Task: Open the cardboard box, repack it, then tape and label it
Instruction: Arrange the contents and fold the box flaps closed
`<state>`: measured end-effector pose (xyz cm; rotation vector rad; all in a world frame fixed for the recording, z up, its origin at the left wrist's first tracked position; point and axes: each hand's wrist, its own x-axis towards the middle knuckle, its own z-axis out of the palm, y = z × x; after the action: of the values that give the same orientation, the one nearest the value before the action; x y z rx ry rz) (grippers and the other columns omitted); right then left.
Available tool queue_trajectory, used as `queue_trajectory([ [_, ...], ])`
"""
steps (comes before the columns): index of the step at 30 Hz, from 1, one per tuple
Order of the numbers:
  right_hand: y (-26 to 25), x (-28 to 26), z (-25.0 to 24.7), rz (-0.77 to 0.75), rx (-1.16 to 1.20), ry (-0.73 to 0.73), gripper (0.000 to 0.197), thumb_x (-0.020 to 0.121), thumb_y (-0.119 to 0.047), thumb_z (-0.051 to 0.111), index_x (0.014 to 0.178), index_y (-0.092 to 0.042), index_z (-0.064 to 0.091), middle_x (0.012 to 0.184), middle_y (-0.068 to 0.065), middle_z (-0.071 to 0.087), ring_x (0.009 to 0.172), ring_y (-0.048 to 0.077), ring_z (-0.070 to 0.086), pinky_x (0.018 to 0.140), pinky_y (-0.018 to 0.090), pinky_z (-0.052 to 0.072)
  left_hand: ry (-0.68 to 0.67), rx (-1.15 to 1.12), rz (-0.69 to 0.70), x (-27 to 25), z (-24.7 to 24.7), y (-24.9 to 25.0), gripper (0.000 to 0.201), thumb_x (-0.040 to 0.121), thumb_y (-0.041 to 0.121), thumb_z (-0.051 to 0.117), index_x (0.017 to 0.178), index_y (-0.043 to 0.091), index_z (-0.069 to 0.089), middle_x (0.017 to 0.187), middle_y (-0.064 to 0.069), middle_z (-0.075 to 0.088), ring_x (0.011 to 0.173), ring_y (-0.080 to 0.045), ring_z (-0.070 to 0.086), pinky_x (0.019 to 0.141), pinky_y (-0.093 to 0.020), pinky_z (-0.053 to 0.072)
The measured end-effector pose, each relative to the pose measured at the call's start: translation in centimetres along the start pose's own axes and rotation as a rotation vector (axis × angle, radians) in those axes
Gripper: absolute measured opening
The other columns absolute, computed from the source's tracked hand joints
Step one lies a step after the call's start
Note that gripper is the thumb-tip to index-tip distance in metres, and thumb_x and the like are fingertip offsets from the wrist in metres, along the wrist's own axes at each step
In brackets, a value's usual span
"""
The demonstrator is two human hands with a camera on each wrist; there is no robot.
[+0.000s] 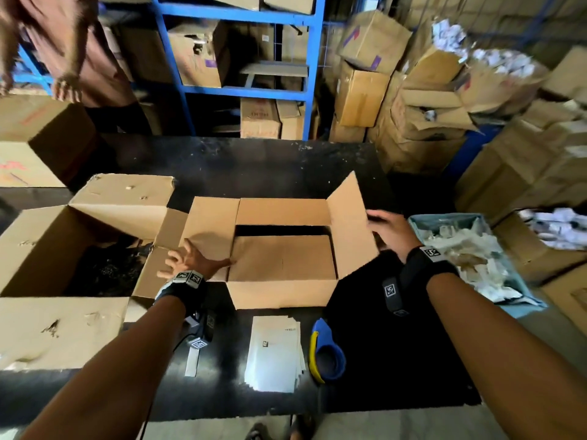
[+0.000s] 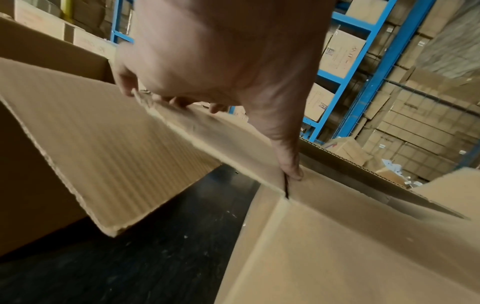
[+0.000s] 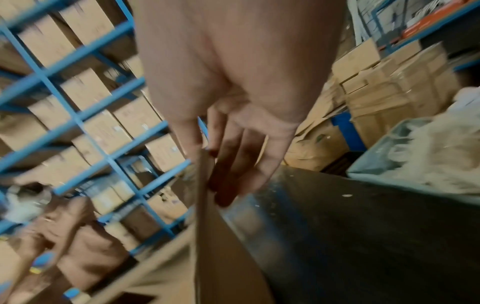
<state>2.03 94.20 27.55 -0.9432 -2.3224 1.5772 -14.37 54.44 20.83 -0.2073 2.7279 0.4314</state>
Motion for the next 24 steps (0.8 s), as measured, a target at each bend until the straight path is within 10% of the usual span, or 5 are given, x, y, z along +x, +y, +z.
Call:
queue_trajectory([
  [6, -3.2, -0.9, 5.8, -0.152, -0.194, -0.290, 0.044, 0.103, -0.033, 0.057, 0.147, -0.029, 0.053, 0.132, -0.015, 0.056, 0.123, 0.005, 0.051, 0.098, 0.022, 0.042, 0.146, -0.112, 0.070, -0.8, -3.6, 0.3, 0.114, 0.071, 0.051, 0.081, 0.153, 0.010, 0.013, 0.149, -0.025, 0.035, 0.137, -0.045, 0.036, 0.109, -0.056, 0.034],
  [12, 1.1, 0.6, 10.2, -0.227, -0.594, -0.403, 0.050, 0.101, -0.039, 0.057, 0.150, -0.031, 0.050, 0.159, -0.003, 0.042, 0.145, 0.019, 0.041, 0.116, 0.024, 0.029, 0.298, -0.277, 0.431, -2.4, -8.0, 2.0, 0.035, 0.084, 0.019, 0.064, 0.118, 0.018, 0.070, 0.106, -0.008, 0.075, 0.099, -0.029, 0.069, 0.088, -0.039, 0.054],
  [17, 3.9, 1.5, 11.2, -0.273, -0.787, -0.364, 0.051, 0.094, -0.045, 0.066, 0.143, -0.038, 0.055, 0.159, -0.001, 0.040, 0.149, 0.025, 0.029, 0.122, 0.042, 0.028, 0.106, -0.285, 0.639, -4.1, -5.7, 6.4, 0.022, 0.085, 0.027, 0.064, 0.102, 0.022, 0.077, 0.100, 0.003, 0.077, 0.093, -0.016, 0.071, 0.086, -0.033, 0.056],
  [24, 5.1, 1.5, 9.5, -0.091, -0.602, -0.302, 0.060, 0.087, -0.050, 0.073, 0.142, -0.044, 0.053, 0.155, 0.013, 0.037, 0.139, 0.034, 0.044, 0.117, 0.040, 0.036, -0.086, -0.075, 0.801, -2.7, 2.6, 8.8, 0.023, 0.088, 0.025, 0.070, 0.111, 0.021, 0.071, 0.119, -0.002, 0.067, 0.109, -0.020, 0.061, 0.097, -0.037, 0.051],
])
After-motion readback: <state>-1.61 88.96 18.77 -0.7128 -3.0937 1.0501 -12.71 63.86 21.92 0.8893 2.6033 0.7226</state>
